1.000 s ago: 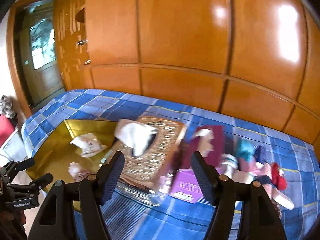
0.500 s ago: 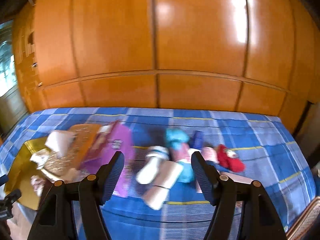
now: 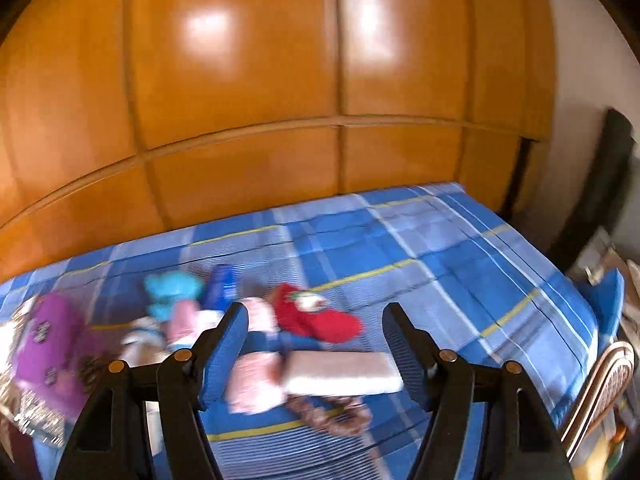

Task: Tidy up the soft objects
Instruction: 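Move the right tool back over the remaining soft items, then grasp the beige mesh sock with the left tool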

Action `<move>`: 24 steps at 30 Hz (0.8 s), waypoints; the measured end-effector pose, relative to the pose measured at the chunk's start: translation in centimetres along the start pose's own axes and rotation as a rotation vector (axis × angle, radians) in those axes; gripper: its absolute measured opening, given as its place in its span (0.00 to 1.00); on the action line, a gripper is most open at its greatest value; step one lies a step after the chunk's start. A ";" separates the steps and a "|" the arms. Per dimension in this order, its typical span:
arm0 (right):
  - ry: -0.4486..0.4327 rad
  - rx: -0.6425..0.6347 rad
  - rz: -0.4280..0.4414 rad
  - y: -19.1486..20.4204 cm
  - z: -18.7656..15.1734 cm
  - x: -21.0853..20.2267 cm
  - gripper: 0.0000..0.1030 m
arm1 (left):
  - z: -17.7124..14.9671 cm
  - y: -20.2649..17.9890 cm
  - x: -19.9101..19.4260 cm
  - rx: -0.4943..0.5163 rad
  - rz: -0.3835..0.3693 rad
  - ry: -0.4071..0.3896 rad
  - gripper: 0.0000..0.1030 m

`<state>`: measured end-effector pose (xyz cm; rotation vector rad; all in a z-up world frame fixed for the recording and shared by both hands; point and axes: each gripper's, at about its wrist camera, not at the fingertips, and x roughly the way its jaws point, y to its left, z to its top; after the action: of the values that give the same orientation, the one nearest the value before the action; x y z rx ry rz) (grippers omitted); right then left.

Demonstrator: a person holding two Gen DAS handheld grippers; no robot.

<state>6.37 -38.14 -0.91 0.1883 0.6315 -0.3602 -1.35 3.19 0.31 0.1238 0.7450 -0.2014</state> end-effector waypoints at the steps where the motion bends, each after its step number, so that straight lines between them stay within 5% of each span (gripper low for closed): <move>1: 0.025 0.042 -0.017 -1.0 -0.1 0.6 0.68 | 0.3 -0.6 0.0 0.018 -0.015 -0.003 0.89; 7: 0.117 0.259 0.041 -4.7 -0.3 2.2 0.68 | 2.6 -6.0 1.1 0.162 -0.150 -0.004 0.88; 14: 0.136 0.305 0.087 -5.1 -0.5 2.3 0.68 | 5.2 -13.7 4.1 0.286 -0.264 0.029 0.77; 19: 0.141 0.325 0.129 -5.2 -0.5 2.2 0.68 | 6.3 -18.8 8.0 0.352 -0.265 0.080 0.67; 24: 0.149 0.341 0.170 -5.2 -0.6 2.4 0.68 | 6.9 -23.2 11.8 0.438 -0.164 0.089 0.67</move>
<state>5.80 -43.42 -3.14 0.5961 0.6930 -0.2894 6.45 -22.24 -3.68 0.4911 0.7914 -0.5177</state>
